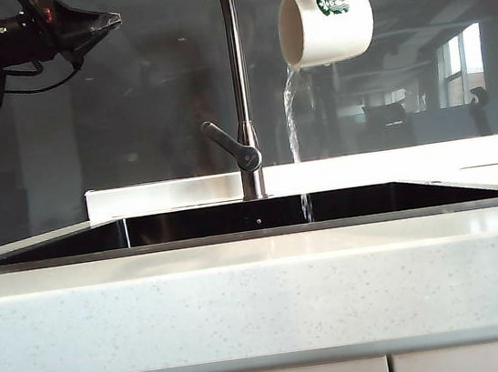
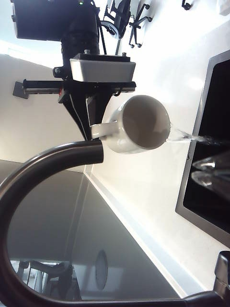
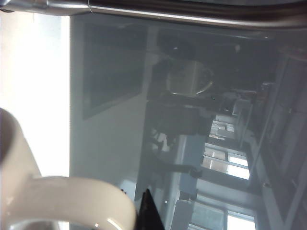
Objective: Pick up the mug next to the sink, go to the faucet to get some water, pour the water into the sink, and finally put the mug back to its place.
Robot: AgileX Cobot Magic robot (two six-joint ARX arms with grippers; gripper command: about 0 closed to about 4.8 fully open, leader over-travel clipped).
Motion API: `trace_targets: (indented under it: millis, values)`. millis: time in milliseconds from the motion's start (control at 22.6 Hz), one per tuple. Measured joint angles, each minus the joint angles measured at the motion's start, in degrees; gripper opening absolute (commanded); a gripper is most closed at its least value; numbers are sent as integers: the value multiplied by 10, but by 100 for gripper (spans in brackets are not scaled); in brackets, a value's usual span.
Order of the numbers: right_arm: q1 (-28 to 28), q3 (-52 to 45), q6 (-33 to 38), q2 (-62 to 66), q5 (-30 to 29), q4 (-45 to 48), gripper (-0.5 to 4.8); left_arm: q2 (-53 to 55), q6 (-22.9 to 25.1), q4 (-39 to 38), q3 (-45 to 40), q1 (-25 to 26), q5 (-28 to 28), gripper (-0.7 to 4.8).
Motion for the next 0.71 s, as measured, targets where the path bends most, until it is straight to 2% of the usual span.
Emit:
trace_targets:
  millis: [265, 574, 707]
  values:
    - [0, 0, -2, -17, 0, 0, -3, 0, -12, 0, 0, 0, 0, -3]
    - [10, 0, -47, -36, 5, 0, -3, -3, -12, 0, 0, 0, 0, -3]
    - [21, 0, -59, -38, -12, 0, -3, -3, -12, 0, 0, 1, 0, -2]
